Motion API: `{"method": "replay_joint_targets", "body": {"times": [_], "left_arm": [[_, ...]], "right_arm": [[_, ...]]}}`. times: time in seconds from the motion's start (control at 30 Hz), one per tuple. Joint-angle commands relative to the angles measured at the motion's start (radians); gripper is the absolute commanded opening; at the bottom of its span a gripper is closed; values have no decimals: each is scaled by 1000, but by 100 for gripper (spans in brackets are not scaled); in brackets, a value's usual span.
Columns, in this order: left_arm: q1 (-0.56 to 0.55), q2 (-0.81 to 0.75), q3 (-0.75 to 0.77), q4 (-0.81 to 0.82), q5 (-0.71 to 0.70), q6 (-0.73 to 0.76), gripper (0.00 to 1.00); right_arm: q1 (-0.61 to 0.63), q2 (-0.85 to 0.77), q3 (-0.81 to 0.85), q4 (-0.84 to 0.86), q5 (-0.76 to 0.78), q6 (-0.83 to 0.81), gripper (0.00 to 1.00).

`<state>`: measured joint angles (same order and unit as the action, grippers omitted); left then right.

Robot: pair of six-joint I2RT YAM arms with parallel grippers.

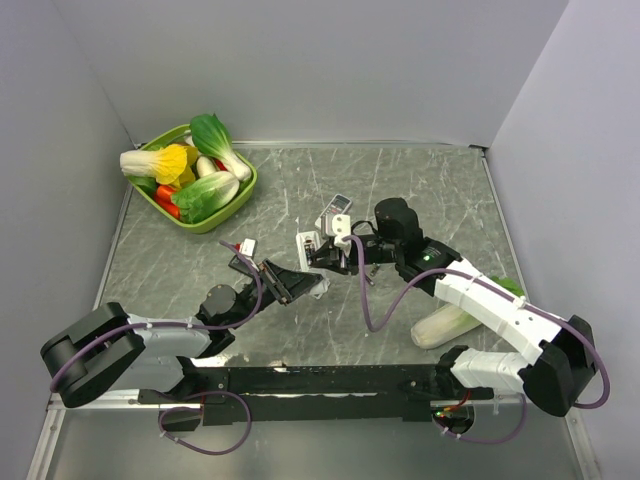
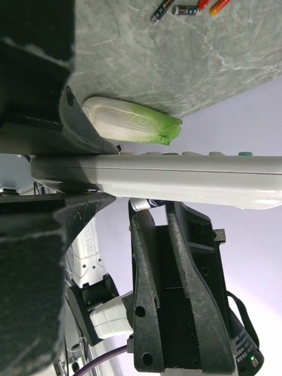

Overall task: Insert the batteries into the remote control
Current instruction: Load the battery into the remote control.

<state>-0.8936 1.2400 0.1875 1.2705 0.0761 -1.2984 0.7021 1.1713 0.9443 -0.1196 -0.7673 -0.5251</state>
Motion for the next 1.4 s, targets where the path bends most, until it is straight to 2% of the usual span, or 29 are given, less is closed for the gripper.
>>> {"method": "replay_joint_targets", "body": {"times": [0.0, 0.37, 0.6, 0.93, 1.1, 1.37], "left_arm": [[-19, -20, 49, 198, 27, 14, 1], [-47, -28, 96, 125, 47, 60, 1], [-70, -53, 133, 38, 50, 128, 1], [-103, -128, 213, -195, 45, 283, 1], [-126, -174, 271, -391, 27, 410, 1], [-131, -281, 224, -490, -113, 439, 1]], "right_arm": [[4, 21, 36, 35, 63, 7, 26], [10, 47, 51, 52, 140, 43, 14], [23, 88, 96, 0, 203, 68, 9], [56, 169, 240, -146, 318, 146, 3], [80, 203, 295, -199, 375, 197, 3], [88, 157, 277, -184, 385, 246, 2]]}}
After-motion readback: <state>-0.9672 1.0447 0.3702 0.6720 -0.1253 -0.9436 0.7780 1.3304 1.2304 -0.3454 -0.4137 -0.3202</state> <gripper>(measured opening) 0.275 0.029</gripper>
